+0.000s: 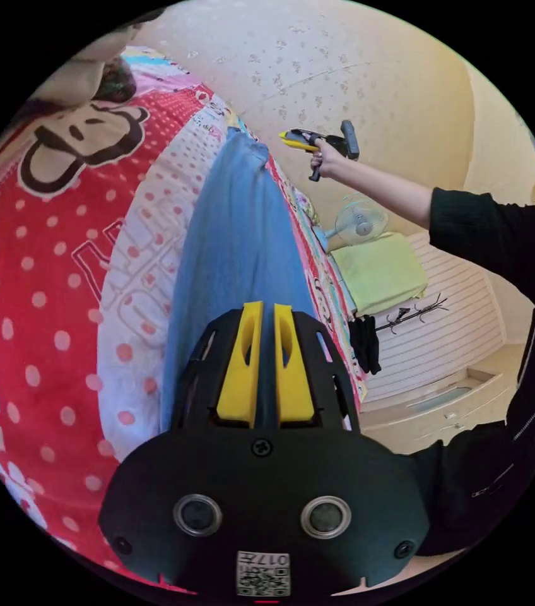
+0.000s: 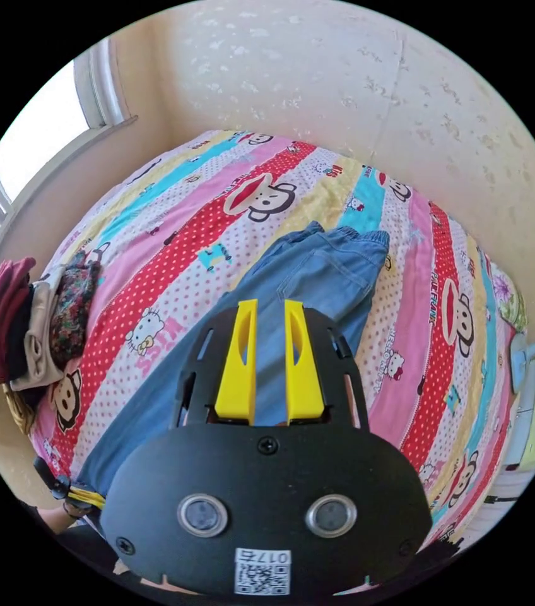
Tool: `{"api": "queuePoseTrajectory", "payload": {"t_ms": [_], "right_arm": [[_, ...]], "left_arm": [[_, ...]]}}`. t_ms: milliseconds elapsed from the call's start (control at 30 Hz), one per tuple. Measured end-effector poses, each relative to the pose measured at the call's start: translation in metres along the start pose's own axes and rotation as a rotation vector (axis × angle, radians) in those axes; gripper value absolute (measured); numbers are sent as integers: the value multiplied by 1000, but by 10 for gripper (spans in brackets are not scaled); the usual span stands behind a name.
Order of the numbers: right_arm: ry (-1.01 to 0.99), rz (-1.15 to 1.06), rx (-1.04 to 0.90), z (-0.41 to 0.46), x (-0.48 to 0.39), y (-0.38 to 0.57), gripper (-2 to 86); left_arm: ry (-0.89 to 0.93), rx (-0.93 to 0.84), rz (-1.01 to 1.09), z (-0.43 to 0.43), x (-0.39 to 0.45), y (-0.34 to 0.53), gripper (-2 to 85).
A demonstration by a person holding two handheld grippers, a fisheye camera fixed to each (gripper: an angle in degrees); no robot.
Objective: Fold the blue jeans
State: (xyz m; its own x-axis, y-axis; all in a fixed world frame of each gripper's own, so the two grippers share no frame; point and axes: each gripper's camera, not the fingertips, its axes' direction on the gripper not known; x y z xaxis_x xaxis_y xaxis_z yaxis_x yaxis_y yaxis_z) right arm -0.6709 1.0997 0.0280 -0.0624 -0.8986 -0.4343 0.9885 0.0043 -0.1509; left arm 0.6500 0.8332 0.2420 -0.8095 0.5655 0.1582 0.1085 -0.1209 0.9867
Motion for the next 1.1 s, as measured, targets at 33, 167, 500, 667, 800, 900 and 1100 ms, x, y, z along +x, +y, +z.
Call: {"api": "queuePoseTrajectory", "payload": {"t_ms": [33,167,500,667,800,900,1100], "right_arm": [[39,11,-9,16,-5,-23,81],[33,107,-27,68,-16,-88,93],[274,269,-196,144,-44,-123,62],[352,213,-7,118,-63,-122,26],[286,136,96,105,-79,-127,24],[238,131,86,116,-78,-125,32],[40,64,30,136,-57,-102,69]], "left_arm": [[31,5,-8,-1,-7,2,10],[154,39,2,-2,-29,12,-7],[223,61,-15,-4,-42,25,-10],[230,62,-21,-4,-42,27,-10],[234,63,-24,-4,-40,28,-10],[237,65,-24,-4,-39,29,-10],[240,68,-23,-3,-35,28,-10]]}}
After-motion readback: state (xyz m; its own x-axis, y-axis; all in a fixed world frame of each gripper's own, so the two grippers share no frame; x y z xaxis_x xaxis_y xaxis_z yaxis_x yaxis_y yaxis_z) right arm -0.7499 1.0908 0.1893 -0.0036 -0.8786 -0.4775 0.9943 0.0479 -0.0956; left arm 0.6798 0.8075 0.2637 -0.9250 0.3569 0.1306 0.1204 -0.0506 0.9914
